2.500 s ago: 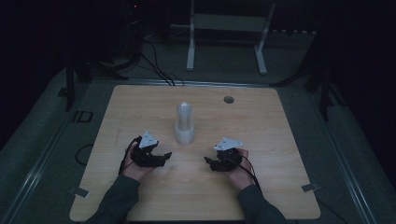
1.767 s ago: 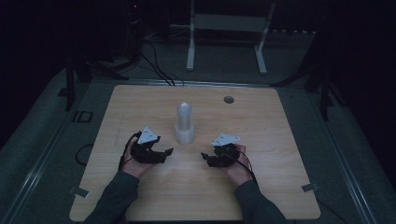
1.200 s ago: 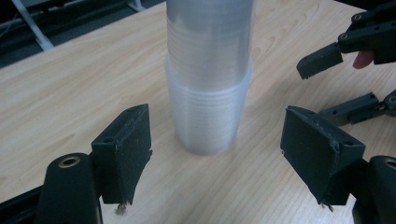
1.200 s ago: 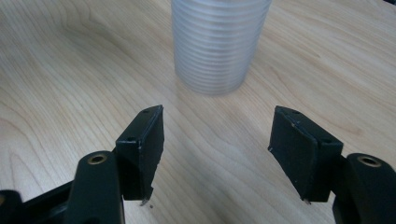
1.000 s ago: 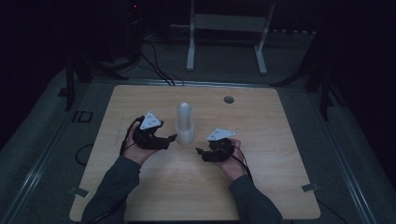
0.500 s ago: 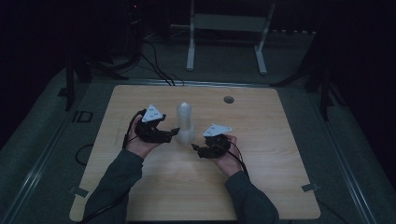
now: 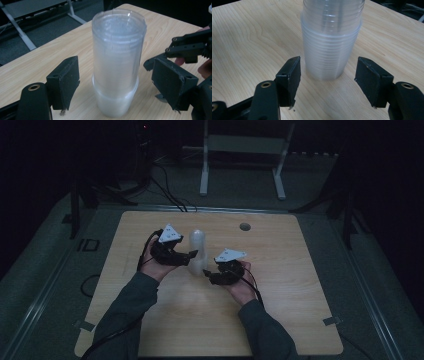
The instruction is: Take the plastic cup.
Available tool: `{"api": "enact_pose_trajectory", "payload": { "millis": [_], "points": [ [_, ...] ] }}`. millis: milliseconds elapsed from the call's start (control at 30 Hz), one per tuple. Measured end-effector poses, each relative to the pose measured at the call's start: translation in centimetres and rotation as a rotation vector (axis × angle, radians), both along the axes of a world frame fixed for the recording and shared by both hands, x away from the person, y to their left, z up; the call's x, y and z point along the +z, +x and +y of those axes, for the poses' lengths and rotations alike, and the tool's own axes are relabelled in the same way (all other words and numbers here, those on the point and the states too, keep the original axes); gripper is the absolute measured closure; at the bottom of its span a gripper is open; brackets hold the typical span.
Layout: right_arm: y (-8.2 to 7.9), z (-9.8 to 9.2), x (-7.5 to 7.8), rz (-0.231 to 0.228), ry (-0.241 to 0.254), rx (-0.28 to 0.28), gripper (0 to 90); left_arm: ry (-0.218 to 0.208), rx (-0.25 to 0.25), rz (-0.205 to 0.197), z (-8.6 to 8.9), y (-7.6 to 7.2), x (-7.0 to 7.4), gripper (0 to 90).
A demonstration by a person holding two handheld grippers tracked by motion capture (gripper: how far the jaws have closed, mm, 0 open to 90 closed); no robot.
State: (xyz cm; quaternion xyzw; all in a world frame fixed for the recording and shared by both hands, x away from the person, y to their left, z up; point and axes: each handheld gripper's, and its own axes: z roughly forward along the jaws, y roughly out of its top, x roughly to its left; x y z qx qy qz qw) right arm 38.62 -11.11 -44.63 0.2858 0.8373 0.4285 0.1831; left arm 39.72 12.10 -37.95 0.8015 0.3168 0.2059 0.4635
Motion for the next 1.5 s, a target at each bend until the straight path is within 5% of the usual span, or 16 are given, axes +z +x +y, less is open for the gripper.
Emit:
{"api": "enact_pose_trajectory", "payload": {
  "millis": [600,1500],
  "points": [
    [0.7,0.4,-0.1,-0.011,0.009,-0.007,32.4,-0.034,0.006,-0.005,-1.5,2.0,0.2,22.4],
    [2.4,1.3,-0.4,-0.028,0.095,0.008,29.4,-0.043,-0.010,-0.018,-2.3,2.3,0.3,33.7]
  ]
}}
